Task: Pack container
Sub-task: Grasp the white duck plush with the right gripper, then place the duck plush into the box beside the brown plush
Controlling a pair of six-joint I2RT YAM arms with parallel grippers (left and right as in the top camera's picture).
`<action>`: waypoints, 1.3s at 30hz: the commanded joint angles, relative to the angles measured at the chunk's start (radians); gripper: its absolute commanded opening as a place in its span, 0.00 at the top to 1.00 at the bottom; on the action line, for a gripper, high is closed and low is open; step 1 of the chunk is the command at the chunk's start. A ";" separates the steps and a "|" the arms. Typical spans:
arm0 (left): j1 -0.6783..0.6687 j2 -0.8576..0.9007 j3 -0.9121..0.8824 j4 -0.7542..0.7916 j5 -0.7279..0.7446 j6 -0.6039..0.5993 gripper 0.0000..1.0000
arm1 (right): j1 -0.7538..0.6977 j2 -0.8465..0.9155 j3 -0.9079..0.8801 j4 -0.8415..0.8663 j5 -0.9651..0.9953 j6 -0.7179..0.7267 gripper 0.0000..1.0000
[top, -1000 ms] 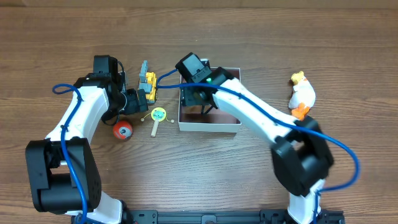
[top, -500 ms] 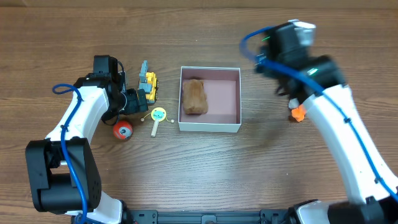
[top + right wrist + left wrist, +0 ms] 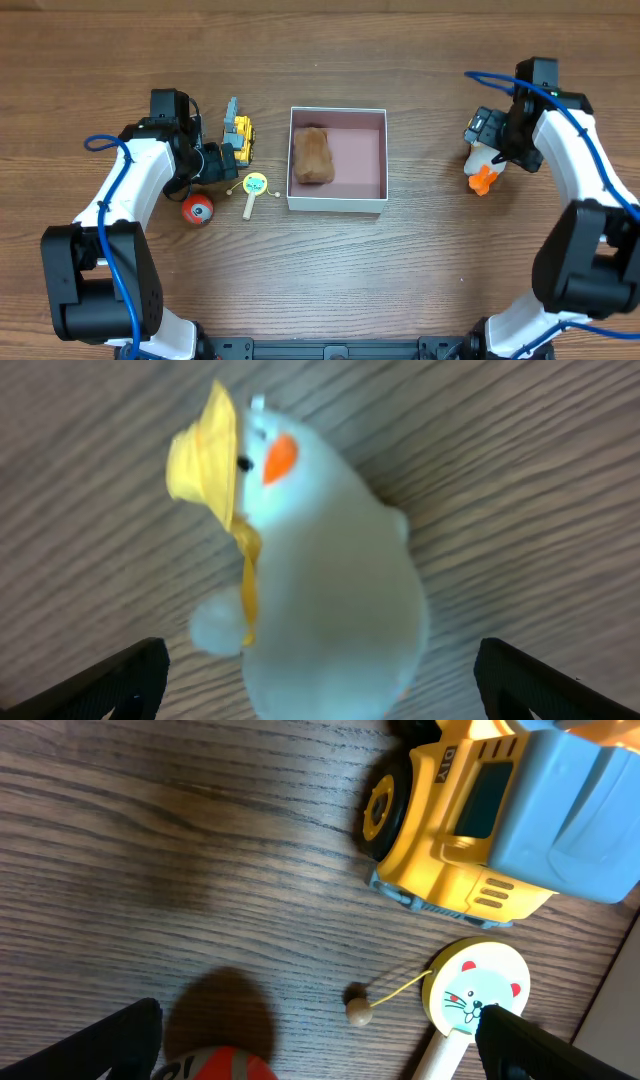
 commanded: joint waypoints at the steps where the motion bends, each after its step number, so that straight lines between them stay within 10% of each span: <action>1: 0.005 0.008 0.020 0.004 0.013 0.013 0.00 | 0.005 0.024 -0.007 0.007 -0.044 -0.035 0.00; 6: 0.005 0.008 0.020 0.004 0.013 0.013 0.00 | 0.003 0.061 -0.052 0.048 -0.016 -0.040 0.02; 15: 0.005 0.008 0.020 0.004 0.013 0.013 0.00 | 0.018 0.071 -0.019 -0.016 -0.053 -0.026 0.82; 28: 0.005 0.008 0.020 0.004 0.013 0.013 0.00 | 0.441 -0.361 0.092 -0.083 -0.059 0.127 0.96; 39: 0.005 0.008 0.020 0.004 0.013 0.013 0.00 | 0.642 -0.156 0.019 0.060 0.107 0.251 0.96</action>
